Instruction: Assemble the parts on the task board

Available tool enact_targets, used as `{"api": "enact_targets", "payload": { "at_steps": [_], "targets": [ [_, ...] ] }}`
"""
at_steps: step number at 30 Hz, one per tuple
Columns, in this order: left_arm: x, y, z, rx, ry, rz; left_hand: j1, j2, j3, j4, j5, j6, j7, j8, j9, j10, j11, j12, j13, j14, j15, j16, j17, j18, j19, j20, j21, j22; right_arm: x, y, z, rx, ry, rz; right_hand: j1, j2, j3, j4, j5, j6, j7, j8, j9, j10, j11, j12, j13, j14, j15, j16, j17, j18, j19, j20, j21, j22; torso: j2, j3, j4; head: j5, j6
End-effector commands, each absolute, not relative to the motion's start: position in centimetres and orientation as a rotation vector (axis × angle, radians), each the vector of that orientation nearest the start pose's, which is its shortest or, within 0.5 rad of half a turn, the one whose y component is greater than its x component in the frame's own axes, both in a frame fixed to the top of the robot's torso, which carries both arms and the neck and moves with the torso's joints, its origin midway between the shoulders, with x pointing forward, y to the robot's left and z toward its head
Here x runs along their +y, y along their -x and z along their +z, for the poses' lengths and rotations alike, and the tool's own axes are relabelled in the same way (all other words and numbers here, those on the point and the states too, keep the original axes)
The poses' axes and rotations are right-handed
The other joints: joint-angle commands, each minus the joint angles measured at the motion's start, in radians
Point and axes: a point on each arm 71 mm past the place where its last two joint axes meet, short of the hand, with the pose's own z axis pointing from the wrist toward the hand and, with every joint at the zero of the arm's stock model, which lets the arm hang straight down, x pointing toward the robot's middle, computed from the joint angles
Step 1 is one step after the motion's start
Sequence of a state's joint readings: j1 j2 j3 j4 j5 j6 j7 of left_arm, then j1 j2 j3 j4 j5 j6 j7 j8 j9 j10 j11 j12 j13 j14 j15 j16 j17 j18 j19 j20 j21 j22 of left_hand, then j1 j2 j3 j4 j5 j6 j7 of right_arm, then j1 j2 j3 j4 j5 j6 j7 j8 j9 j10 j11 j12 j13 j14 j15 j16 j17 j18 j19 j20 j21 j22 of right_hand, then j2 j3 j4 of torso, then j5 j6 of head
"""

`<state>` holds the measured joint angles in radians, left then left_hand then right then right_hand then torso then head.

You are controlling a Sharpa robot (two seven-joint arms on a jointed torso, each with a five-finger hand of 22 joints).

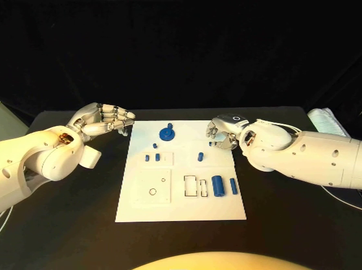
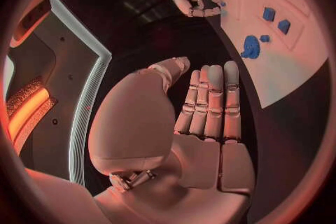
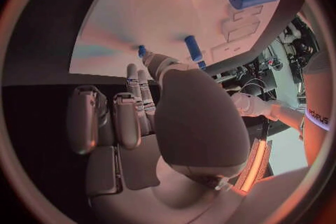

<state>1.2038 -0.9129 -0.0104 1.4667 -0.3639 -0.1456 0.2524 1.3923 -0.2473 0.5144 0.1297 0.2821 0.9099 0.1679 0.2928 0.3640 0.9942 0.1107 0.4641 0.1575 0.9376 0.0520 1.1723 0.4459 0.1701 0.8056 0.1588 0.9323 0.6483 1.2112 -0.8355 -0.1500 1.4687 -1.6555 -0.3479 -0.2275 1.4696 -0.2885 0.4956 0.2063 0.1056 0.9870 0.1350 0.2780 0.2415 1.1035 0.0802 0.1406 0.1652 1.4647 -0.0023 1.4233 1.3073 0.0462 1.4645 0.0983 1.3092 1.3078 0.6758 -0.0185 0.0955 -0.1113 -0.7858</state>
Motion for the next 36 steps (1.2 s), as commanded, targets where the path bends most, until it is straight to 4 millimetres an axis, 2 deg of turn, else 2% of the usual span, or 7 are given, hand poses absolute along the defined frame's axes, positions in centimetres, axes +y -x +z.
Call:
{"api": "enact_targets", "payload": {
  "at_steps": [1, 15, 18, 21, 30, 32, 36],
  "targets": [
    [24.7, -49.4, -17.0, 1.607, 0.812, -1.463, 0.005, 0.004, 0.000, -0.008, 0.000, 0.007, 0.000, 0.003, 0.000, 0.006, -0.001, -0.006, -0.002, -0.001, -0.003, -0.005, -0.002, 0.014, 0.009, -0.001, -0.007, -0.001, -21.9, -48.4, -22.3, 1.698, 0.334, 0.315, -0.012, 0.001, 0.005, -0.001, 0.004, 0.008, 0.002, -0.004, 0.001, 0.007, 0.001, -0.006, -0.005, 0.045, 0.004, -0.004, 0.008, 0.014, 0.011, -0.005, -0.005, 0.093, 0.000, 0.0012, -0.0024, -0.001, -0.001],
    [25.2, -49.3, -17.1, 1.609, 0.826, -1.449, 0.007, 0.005, -0.001, -0.009, 0.000, 0.000, 0.005, -0.003, -0.002, 0.001, 0.002, -0.016, -0.005, 0.004, -0.001, -0.007, -0.003, 0.014, 0.016, -0.002, -0.011, -0.005, -20.9, -48.3, -23.0, 1.714, 0.345, 0.333, -0.030, 0.011, 0.038, -0.015, 0.010, 0.034, -0.002, -0.001, 0.006, 0.042, -0.002, -0.021, -0.030, 0.045, 0.002, -0.013, -0.005, 0.012, 0.016, -0.009, -0.003, 0.095, 0.000, 0.0032, -0.0021, 0.003, -0.001],
    [25.2, -49.3, -17.1, 1.611, 0.826, -1.447, 0.008, 0.005, -0.001, -0.010, 0.000, -0.001, 0.005, -0.003, -0.002, 0.000, 0.003, -0.017, -0.006, 0.005, -0.001, -0.007, -0.004, 0.014, 0.017, -0.002, -0.011, -0.005, -20.8, -48.3, -23.2, 1.718, 0.343, 0.338, -0.040, 0.018, 0.072, -0.024, -0.018, 0.044, -0.005, -0.001, 0.009, 0.061, -0.004, -0.033, -0.044, 0.044, 0.000, -0.017, -0.010, 0.012, 0.018, -0.011, -0.004, 0.096, 0.001, 0.0023, -0.0022, 0.003, -0.002],
    [25.3, -49.3, -17.1, 1.611, 0.827, -1.445, 0.009, 0.005, -0.001, -0.010, 0.001, -0.001, 0.006, -0.004, -0.002, -0.001, 0.003, -0.019, -0.006, 0.005, 0.000, -0.008, -0.004, 0.014, 0.018, -0.002, -0.012, -0.005, -20.7, -48.3, -23.3, 1.724, 0.342, 0.339, -0.045, 0.022, 0.085, -0.028, -0.019, 0.050, -0.006, 0.000, 0.011, 0.069, -0.005, -0.037, -0.049, 0.044, 0.000, -0.018, -0.012, 0.012, 0.019, -0.011, -0.003, 0.096, 0.001, 0.0024, -0.0020, 0.003, -0.002],
    [25.2, -49.3, -17.1, 1.615, 0.826, -1.441, 0.011, 0.007, 0.000, -0.012, 0.001, -0.002, 0.006, -0.004, -0.003, -0.001, 0.004, -0.021, -0.007, 0.006, 0.000, -0.009, -0.004, 0.014, 0.019, -0.002, -0.012, -0.006, -20.5, -48.4, -23.9, 1.749, 0.345, 0.335, -0.056, 0.051, 0.136, -0.062, -0.012, 0.071, -0.009, 0.011, 0.024, 0.102, -0.008, -0.049, -0.065, 0.045, -0.004, -0.021, -0.016, 0.010, 0.022, -0.014, 0.001, 0.101, 0.001, 0.0022, -0.0010, 0.003, -0.005],
    [25.2, -49.3, -17.1, 1.616, 0.826, -1.439, 0.012, 0.008, 0.000, -0.012, 0.001, -0.002, 0.007, -0.004, -0.003, -0.001, 0.004, -0.022, -0.007, 0.006, 0.000, -0.009, -0.004, 0.014, 0.020, -0.002, -0.012, -0.006, -20.4, -48.4, -24.0, 1.754, 0.346, 0.334, -0.060, 0.066, 0.160, -0.084, -0.026, 0.077, -0.010, 0.017, 0.032, 0.117, -0.010, -0.055, -0.072, 0.045, -0.006, -0.022, -0.017, 0.010, 0.024, -0.016, 0.003, 0.103, 0.000, 0.0025, -0.0015, 0.003, -0.006],
    [25.2, -49.3, -17.1, 1.618, 0.826, -1.437, 0.014, 0.008, 0.001, -0.013, 0.001, -0.002, 0.007, -0.005, -0.003, -0.002, 0.004, -0.023, -0.007, 0.007, 0.000, -0.009, -0.004, 0.014, 0.021, -0.002, -0.013, -0.006, -20.4, -48.4, -24.1, 1.751, 0.345, 0.326, -0.059, 0.086, 0.189, -0.121, -0.023, 0.087, -0.011, 0.029, 0.046, 0.143, -0.016, -0.059, -0.076, 0.046, -0.011, -0.020, -0.013, 0.007, 0.029, -0.020, 0.016, 0.112, -0.001, 0.0018, -0.0014, 0.003, -0.008]
  ]
}}
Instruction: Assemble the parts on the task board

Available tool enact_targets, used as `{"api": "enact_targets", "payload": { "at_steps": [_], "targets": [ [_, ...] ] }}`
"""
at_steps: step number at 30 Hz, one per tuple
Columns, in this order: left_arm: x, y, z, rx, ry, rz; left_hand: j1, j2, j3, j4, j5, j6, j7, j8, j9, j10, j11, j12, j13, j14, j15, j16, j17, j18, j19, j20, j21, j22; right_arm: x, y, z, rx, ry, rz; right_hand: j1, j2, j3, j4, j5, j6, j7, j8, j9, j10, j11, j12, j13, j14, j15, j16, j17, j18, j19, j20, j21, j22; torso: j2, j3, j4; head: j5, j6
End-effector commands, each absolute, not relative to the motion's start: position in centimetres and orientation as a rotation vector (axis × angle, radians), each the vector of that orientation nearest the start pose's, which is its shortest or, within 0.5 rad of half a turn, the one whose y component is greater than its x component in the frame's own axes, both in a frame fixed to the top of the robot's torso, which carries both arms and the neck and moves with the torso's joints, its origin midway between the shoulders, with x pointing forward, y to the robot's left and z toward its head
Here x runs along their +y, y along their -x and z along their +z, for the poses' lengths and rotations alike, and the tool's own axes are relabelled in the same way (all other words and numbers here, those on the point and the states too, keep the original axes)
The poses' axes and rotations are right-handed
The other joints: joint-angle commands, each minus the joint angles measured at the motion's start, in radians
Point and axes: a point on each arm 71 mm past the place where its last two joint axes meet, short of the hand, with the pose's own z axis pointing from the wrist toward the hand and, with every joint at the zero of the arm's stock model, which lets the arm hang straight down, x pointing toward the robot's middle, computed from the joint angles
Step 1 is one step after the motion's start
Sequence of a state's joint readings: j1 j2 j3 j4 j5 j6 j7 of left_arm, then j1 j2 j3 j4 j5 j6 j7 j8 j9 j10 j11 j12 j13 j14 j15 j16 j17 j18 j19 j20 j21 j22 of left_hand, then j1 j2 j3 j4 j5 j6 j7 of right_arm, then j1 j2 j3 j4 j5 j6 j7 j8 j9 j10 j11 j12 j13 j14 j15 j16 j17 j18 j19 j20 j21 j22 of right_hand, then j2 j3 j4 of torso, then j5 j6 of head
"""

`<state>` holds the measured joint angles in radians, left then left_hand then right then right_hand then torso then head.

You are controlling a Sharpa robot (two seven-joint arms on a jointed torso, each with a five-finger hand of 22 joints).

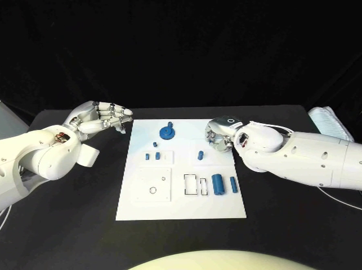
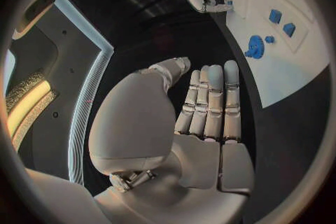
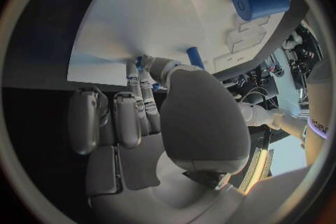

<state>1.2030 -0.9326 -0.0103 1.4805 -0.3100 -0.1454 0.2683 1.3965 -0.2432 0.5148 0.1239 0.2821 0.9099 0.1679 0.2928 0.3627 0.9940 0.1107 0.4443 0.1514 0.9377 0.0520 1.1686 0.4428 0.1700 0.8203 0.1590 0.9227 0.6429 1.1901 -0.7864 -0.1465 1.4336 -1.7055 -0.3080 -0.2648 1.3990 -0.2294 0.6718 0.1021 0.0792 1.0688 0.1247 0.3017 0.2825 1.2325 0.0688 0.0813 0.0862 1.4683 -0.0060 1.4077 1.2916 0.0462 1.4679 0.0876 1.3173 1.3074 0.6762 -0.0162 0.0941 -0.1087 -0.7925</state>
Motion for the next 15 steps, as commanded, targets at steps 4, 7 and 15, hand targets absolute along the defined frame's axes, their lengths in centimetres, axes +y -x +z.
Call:
{"api": "enact_targets", "payload": {
  "at_steps": [4, 7, 15],
  "targets": [
    [25.21, -49.37, -17.16, 1.619, 0.827, -1.434, 0.011, 0.004, 0.001, -0.008, 0.002, -0.002, 0.008, -0.005, -0.002, -0.002, 0.005, -0.004, -0.002, 0.007, 0.000, -0.005, -0.001, 0.014, 0.007, -0.002, -0.003, -0.001, -20.38, -48.38, -24.00, 1.729, 0.337, 0.322, 0.008, 0.036, 0.036, -0.047, 0.004, 0.007, -0.001, 0.011, 0.016, 0.031, -0.008, -0.004, 0.002, 0.043, -0.011, -0.003, 0.004, 0.005, 0.029, -0.010, 0.019, 0.120, -0.001, -0.0005, -0.0008, 0.000, 0.000],
    [25.24, -49.41, -17.18, 1.618, 0.828, -1.431, 0.013, 0.005, 0.001, -0.010, 0.002, -0.002, 0.008, -0.005, -0.002, -0.002, 0.005, -0.005, -0.002, 0.008, 0.000, -0.005, -0.001, 0.014, 0.008, -0.003, -0.003, -0.001, -20.44, -48.37, -23.87, 1.709, 0.327, 0.322, 0.002, 0.038, 0.048, -0.062, 0.002, 0.008, -0.002, 0.014, 0.022, 0.040, -0.010, -0.007, 0.001, 0.042, -0.013, -0.004, 0.003, 0.004, 0.031, -0.010, 0.022, 0.123, -0.002, -0.0004, -0.0013, 0.000, 0.000],
    [25.28, -49.47, -17.19, 1.615, 0.829, -1.427, 0.014, 0.006, 0.002, -0.011, 0.003, -0.002, 0.009, -0.005, -0.002, -0.002, 0.005, -0.006, -0.002, 0.009, 0.000, -0.005, -0.001, 0.014, 0.009, -0.003, -0.003, -0.001, -20.63, -48.07, -23.21, 1.642, 0.298, 0.350, -0.004, 0.039, 0.056, -0.073, 0.001, 0.010, -0.003, 0.016, 0.027, 0.046, -0.011, -0.009, 0.000, 0.041, -0.015, -0.006, 0.000, 0.003, 0.031, -0.010, 0.025, 0.126, -0.003, -0.0003, -0.0011, 0.001, 0.002]
  ]
}}
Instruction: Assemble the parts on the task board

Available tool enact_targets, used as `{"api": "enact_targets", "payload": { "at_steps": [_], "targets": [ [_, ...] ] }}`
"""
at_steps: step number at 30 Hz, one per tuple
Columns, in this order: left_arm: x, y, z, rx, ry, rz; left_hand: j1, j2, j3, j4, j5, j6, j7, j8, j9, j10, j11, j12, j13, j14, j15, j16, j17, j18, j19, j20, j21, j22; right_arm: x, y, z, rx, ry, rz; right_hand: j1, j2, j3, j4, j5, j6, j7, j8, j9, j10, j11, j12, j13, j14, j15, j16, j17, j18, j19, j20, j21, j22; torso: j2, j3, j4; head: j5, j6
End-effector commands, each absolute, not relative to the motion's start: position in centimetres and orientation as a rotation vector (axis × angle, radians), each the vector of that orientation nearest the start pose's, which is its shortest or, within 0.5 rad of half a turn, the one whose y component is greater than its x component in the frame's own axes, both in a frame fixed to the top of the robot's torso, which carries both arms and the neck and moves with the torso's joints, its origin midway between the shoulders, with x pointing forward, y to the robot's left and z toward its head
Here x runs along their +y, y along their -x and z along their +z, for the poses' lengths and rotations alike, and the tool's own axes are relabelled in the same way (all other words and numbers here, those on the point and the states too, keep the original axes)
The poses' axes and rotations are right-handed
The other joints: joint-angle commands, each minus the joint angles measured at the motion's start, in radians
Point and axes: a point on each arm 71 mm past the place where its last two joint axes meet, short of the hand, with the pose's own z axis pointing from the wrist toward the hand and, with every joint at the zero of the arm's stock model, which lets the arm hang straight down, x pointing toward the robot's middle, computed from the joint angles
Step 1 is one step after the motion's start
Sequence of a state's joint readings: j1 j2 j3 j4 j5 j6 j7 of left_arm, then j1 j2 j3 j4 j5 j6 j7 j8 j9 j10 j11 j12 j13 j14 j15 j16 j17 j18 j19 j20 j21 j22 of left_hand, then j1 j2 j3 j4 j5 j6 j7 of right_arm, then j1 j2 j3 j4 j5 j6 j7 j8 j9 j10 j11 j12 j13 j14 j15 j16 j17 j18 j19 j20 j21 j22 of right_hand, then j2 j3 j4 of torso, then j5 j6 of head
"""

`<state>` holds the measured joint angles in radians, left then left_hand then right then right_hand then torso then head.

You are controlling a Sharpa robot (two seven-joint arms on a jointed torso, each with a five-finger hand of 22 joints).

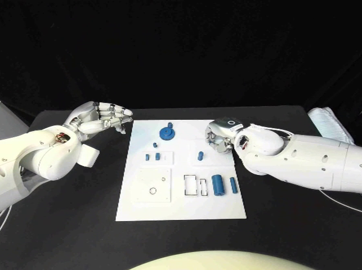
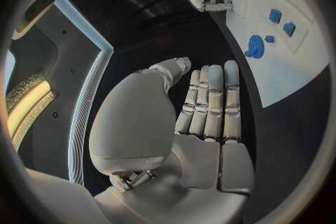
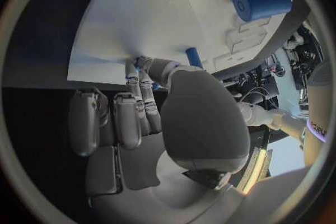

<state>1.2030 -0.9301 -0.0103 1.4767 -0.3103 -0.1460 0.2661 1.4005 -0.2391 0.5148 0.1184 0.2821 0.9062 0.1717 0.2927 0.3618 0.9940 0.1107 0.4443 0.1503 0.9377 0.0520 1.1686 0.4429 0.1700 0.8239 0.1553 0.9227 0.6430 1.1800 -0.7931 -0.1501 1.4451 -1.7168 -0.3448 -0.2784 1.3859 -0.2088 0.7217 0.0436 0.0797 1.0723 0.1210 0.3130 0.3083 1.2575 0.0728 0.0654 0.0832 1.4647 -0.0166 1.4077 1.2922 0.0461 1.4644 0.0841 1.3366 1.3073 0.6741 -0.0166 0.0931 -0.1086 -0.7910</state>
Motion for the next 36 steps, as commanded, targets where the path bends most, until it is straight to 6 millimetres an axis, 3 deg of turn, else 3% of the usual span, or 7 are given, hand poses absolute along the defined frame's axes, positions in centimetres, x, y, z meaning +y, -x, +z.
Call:
{"api": "enact_targets", "payload": {
  "at_steps": [1, 10, 19, 28, 32, 36],
  "targets": [
    [25.3, -49.5, -17.2, 1.614, 0.829, -1.426, 0.010, 0.002, 0.002, -0.006, 0.003, 0.001, 0.005, -0.005, -0.001, -0.002, 0.005, -0.006, -0.001, 0.009, 0.000, -0.005, -0.001, 0.014, 0.005, 0.001, -0.003, -0.001, -20.6, -48.0, -23.1, 1.632, 0.295, 0.356, 0.007, 0.018, 0.008, -0.017, 0.000, 0.007, 0.001, 0.006, 0.002, 0.022, -0.015, 0.007, 0.003, 0.045, -0.005, -0.005, 0.000, 0.003, 0.035, -0.007, 0.007, 0.127, 0.000, -0.0003, 0.0000, 0.001, 0.001],
    [25.3, -49.6, -17.2, 1.608, 0.830, -1.422, 0.011, 0.002, 0.002, -0.006, 0.003, 0.001, 0.006, -0.006, -0.001, -0.002, 0.006, -0.007, -0.001, 0.010, 0.000, -0.005, -0.001, 0.014, 0.006, 0.001, -0.002, -0.001, -20.4, -47.3, -21.1, 1.529, 0.267, 0.426, 0.003, 0.017, 0.011, -0.022, 0.001, 0.008, 0.001, 0.007, 0.005, 0.026, -0.016, 0.006, 0.003, 0.045, -0.006, -0.005, 0.001, 0.003, 0.037, -0.007, 0.011, 0.129, 0.000, -0.0010, -0.0010, 0.004, 0.002],
    [25.2, -49.6, -17.2, 1.604, 0.829, -1.423, 0.011, 0.001, 0.001, -0.007, 0.004, 0.001, 0.007, -0.006, -0.002, -0.004, 0.007, -0.009, -0.002, 0.011, 0.001, -0.005, -0.001, 0.013, 0.007, 0.001, -0.002, -0.001, -19.1, -45.5, -19.2, 1.453, 0.234, 0.546, -0.001, 0.016, 0.012, -0.026, 0.001, 0.010, 0.001, 0.009, 0.007, 0.029, -0.016, 0.005, 0.003, 0.046, -0.007, -0.003, 0.004, 0.002, 0.038, -0.008, 0.015, 0.132, 0.001, -0.0019, -0.0007, 0.017, 0.005],
    [25.1, -49.5, -17.2, 1.599, 0.830, -1.422, 0.012, 0.001, 0.001, -0.007, 0.004, 0.000, 0.007, -0.007, -0.002, -0.005, 0.007, -0.010, -0.003, 0.011, 0.001, -0.005, -0.001, 0.013, 0.008, 0.001, -0.002, -0.001, -15.6, -42.7, -18.9, 1.440, 0.242, 0.708, -0.002, 0.016, 0.014, -0.028, 0.002, 0.010, 0.001, 0.009, 0.008, 0.030, -0.017, 0.005, 0.003, 0.047, -0.007, -0.002, 0.006, 0.002, 0.038, -0.008, 0.014, 0.132, 0.001, -0.0020, 0.0006, 0.051, 0.005],
    [24.8, -49.4, -17.2, 1.596, 0.830, -1.424, 0.012, 0.002, 0.002, -0.008, 0.004, 0.000, 0.008, -0.007, -0.002, -0.006, 0.008, -0.012, -0.003, 0.012, 0.002, -0.005, -0.001, 0.013, 0.008, 0.001, -0.002, -0.001, -13.3, -41.7, -19.5, 1.458, 0.271, 0.764, -0.003, 0.016, 0.014, -0.029, 0.003, 0.010, 0.001, 0.009, 0.008, 0.031, -0.017, 0.005, 0.003, 0.046, -0.007, -0.002, 0.005, 0.002, 0.038, -0.008, 0.014, 0.131, 0.000, -0.0029, 0.0011, 0.083, -0.003],
    [24.5, -49.3, -17.1, 1.594, 0.831, -1.429, 0.012, 0.002, 0.002, -0.008, 0.004, 0.000, 0.008, -0.007, -0.002, -0.006, 0.008, -0.012, -0.003, 0.012, 0.002, -0.005, -0.001, 0.013, 0.008, 0.001, -0.002, -0.001, -11.8, -41.1, -20.3, 1.481, 0.290, 0.796, -0.004, 0.016, 0.014, -0.030, 0.004, 0.009, 0.002, 0.009, 0.009, 0.031, -0.016, 0.005, 0.003, 0.046, -0.007, -0.002, 0.005, 0.003, 0.037, -0.008, 0.012, 0.130, 0.001, -0.0034, 0.0031, 0.101, -0.011]
  ]
}}
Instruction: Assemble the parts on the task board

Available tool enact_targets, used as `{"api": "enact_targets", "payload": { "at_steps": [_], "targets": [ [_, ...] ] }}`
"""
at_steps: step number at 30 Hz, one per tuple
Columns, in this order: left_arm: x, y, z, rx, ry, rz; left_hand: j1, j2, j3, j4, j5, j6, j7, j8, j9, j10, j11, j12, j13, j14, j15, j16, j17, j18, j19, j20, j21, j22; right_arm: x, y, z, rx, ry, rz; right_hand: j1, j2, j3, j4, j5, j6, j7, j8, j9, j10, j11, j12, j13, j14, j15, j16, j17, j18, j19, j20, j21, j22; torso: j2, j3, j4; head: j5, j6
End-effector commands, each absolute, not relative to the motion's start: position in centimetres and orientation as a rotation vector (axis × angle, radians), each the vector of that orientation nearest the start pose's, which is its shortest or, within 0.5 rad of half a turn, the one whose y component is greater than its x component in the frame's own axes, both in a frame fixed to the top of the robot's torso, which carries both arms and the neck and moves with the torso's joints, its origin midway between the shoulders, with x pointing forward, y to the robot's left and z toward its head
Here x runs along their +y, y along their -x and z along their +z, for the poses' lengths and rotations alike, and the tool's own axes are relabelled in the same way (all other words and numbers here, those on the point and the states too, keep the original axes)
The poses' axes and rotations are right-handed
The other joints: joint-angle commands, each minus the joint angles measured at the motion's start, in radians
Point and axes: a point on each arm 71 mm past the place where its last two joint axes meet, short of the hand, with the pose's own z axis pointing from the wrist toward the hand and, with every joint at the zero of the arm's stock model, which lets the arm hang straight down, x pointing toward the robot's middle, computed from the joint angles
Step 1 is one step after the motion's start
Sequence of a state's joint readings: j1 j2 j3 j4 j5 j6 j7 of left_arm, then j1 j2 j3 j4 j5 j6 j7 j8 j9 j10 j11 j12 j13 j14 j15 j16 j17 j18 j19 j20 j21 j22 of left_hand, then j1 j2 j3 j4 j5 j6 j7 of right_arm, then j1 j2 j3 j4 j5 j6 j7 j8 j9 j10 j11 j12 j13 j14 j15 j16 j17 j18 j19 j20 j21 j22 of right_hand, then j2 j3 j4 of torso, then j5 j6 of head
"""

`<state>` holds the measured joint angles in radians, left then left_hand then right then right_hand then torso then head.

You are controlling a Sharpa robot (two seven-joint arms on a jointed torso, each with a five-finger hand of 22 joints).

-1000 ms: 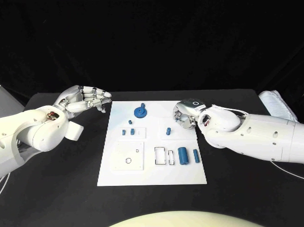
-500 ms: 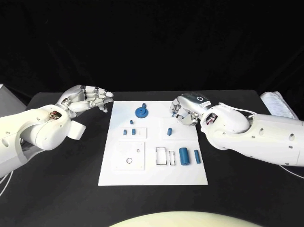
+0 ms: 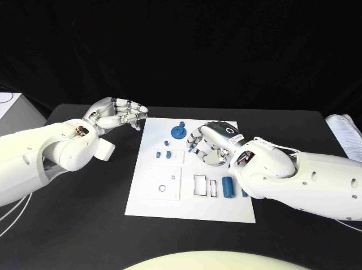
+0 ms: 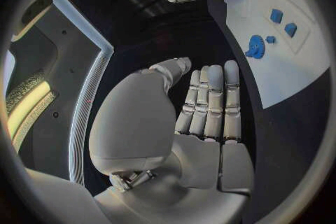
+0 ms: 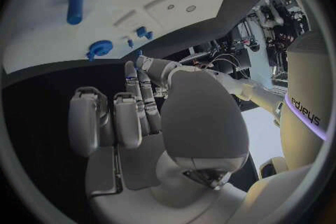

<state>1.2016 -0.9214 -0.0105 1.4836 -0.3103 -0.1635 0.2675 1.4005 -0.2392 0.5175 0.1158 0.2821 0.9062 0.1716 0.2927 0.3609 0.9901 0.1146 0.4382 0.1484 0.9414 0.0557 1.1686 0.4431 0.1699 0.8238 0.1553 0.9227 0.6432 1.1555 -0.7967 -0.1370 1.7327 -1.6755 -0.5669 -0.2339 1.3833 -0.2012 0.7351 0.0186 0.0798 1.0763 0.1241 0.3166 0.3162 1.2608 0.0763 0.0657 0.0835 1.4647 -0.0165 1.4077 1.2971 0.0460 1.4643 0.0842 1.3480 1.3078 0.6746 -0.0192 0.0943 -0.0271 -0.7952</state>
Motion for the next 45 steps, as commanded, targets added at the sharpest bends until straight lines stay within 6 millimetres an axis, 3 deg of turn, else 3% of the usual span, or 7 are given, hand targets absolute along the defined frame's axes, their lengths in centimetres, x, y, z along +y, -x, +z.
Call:
{"api": "enact_targets", "payload": {
  "at_steps": [1, 3, 9, 17, 27, 45],
  "targets": [
    [24.5, -49.3, -17.1, 1.594, 0.831, -1.430, 0.012, 0.002, -0.001, -0.005, 0.004, 0.000, 0.008, -0.007, -0.001, -0.002, 0.004, -0.006, -0.001, 0.008, -0.002, -0.005, -0.001, 0.013, 0.008, 0.001, -0.002, -0.001, -11.4, -40.9, -20.6, 1.487, 0.295, 0.803, -0.002, 0.008, 0.001, -0.006, 0.005, 0.005, -0.001, 0.005, 0.001, 0.028, -0.020, 0.004, 0.002, 0.047, -0.007, -0.002, 0.000, 0.003, 0.037, -0.008, -0.002, 0.129, 0.001, -0.0004, 0.0012, 0.027, -0.010],
    [24.3, -49.3, -17.1, 1.593, 0.832, -1.432, 0.012, 0.002, -0.001, -0.005, 0.005, 0.001, 0.008, -0.007, -0.001, -0.003, 0.004, -0.007, -0.002, 0.008, -0.002, -0.005, -0.001, 0.013, 0.009, 0.001, -0.002, -0.001, -10.7, -40.5, -21.1, 1.502, 0.306, 0.818, -0.003, 0.009, 0.003, -0.008, 0.007, 0.004, -0.001, 0.005, 0.002, 0.028, -0.019, 0.003, 0.002, 0.046, -0.007, -0.002, -0.001, 0.003, 0.036, -0.009, -0.003, 0.128, 0.001, -0.0008, 0.0009, 0.039, -0.012],
    [23.7, -49.1, -17.0, 1.592, 0.832, -1.438, 0.011, 0.002, -0.001, -0.005, 0.005, 0.001, 0.008, -0.007, -0.001, -0.003, 0.005, -0.007, -0.002, 0.008, -0.001, -0.005, -0.001, 0.013, 0.009, 0.001, -0.002, -0.001, -9.0, -39.8, -22.5, 1.544, 0.338, 0.839, -0.003, 0.009, 0.003, -0.008, 0.007, 0.004, -0.001, 0.005, 0.002, 0.028, -0.019, 0.003, 0.002, 0.046, -0.007, -0.002, -0.001, 0.003, 0.036, -0.009, -0.004, 0.127, 0.001, -0.0008, -0.0016, 0.059, -0.021],
    [23.0, -49.0, -17.0, 1.596, 0.831, -1.447, 0.011, 0.002, -0.002, -0.004, 0.005, 0.002, 0.009, -0.006, -0.001, -0.003, 0.005, -0.008, -0.002, 0.008, -0.001, -0.005, -0.001, 0.013, 0.009, 0.001, -0.002, -0.001, -8.0, -39.6, -23.7, 1.585, 0.371, 0.814, -0.005, 0.009, 0.003, -0.009, 0.008, 0.003, 0.000, 0.005, 0.003, 0.027, -0.019, 0.002, 0.002, 0.046, -0.007, -0.004, -0.002, 0.004, 0.035, -0.009, -0.007, 0.126, 0.001, 0.0006, 0.0001, 0.074, -0.034],
    [22.8, -49.0, -17.0, 1.604, 0.832, -1.450, 0.010, 0.002, -0.002, -0.004, 0.005, 0.003, 0.009, -0.006, -0.001, -0.003, 0.005, -0.009, -0.002, 0.009, -0.001, -0.006, -0.001, 0.013, 0.009, 0.001, -0.002, -0.001, -7.5, -39.5, -24.4, 1.623, 0.407, 0.789, -0.006, 0.009, 0.003, -0.010, 0.007, 0.003, 0.001, 0.005, 0.003, 0.027, -0.018, 0.002, 0.002, 0.046, -0.007, -0.003, -0.001, 0.004, 0.036, -0.009, -0.005, 0.127, 0.002, 0.0022, -0.0016, 0.082, -0.043],
    [22.6, -48.9, -17.1, 1.615, 0.831, -1.453, 0.009, 0.002, -0.003, -0.004, 0.005, 0.004, 0.009, -0.006, -0.001, -0.004, 0.006, -0.011, -0.003, 0.009, 0.000, -0.006, -0.002, 0.013, 0.010, 0.002, -0.003, -0.001, -7.3, -39.7, -25.0, 1.628, 0.422, 0.751, -0.009, 0.010, 0.003, -0.011, 0.005, 0.002, 0.002, 0.005, 0.005, 0.027, -0.018, 0.001, 0.001, 0.046, -0.006, -0.002, -0.001, 0.003, 0.036, -0.008, -0.003, 0.128, 0.002, 0.0007, 0.0000, 0.084, -0.051]
  ]
}}
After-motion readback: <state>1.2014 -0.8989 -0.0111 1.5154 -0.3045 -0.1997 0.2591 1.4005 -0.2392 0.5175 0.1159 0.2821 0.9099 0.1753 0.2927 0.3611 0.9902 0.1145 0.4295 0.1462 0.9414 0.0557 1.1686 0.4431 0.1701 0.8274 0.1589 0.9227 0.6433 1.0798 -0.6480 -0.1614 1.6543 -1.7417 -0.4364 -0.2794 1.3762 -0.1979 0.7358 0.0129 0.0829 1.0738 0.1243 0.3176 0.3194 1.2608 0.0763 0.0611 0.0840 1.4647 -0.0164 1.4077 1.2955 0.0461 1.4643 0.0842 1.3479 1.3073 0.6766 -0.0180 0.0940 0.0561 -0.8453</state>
